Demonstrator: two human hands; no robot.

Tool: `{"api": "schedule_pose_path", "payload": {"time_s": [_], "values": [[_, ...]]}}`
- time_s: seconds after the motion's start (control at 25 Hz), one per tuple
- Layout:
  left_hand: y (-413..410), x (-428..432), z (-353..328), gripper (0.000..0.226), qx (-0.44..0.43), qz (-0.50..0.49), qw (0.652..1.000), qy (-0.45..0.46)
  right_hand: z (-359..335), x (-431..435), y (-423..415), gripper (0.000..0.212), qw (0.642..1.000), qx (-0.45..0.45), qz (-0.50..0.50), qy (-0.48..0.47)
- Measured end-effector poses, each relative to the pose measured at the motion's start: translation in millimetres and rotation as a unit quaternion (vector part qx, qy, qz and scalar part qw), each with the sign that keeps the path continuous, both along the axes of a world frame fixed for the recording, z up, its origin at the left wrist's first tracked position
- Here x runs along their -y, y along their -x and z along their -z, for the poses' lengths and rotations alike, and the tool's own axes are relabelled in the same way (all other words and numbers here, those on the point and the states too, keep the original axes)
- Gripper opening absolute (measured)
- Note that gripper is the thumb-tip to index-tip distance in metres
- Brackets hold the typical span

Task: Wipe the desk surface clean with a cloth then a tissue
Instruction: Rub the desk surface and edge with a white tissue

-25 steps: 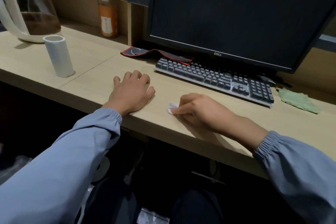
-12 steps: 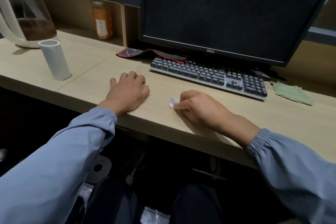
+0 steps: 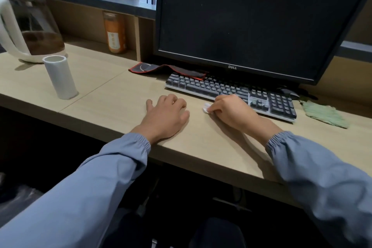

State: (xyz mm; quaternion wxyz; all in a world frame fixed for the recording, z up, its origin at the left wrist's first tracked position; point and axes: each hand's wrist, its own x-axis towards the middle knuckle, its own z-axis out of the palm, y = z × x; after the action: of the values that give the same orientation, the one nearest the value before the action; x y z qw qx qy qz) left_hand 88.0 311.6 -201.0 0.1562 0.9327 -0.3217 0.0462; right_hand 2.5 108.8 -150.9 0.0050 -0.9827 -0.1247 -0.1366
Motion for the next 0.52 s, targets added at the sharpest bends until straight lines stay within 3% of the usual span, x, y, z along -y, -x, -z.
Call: {"api": "schedule_pose_path", "payload": {"time_s": [0.16,0.36,0.52], "values": [[-3,1,3,0.039,0.023,-0.006,1.000,-0.013,2,-9,9,0.021,0.998,-0.001,-0.058,0.017],[-1,0,2,0.040,0.018,-0.008,1.000,-0.006,1,16,-34,0.044,0.997,-0.001,0.058,0.041],[0,0,2,0.041,0.015,-0.010,1.000,-0.010,1,3,-11,0.027,0.998,-0.017,0.009,0.054]]}}
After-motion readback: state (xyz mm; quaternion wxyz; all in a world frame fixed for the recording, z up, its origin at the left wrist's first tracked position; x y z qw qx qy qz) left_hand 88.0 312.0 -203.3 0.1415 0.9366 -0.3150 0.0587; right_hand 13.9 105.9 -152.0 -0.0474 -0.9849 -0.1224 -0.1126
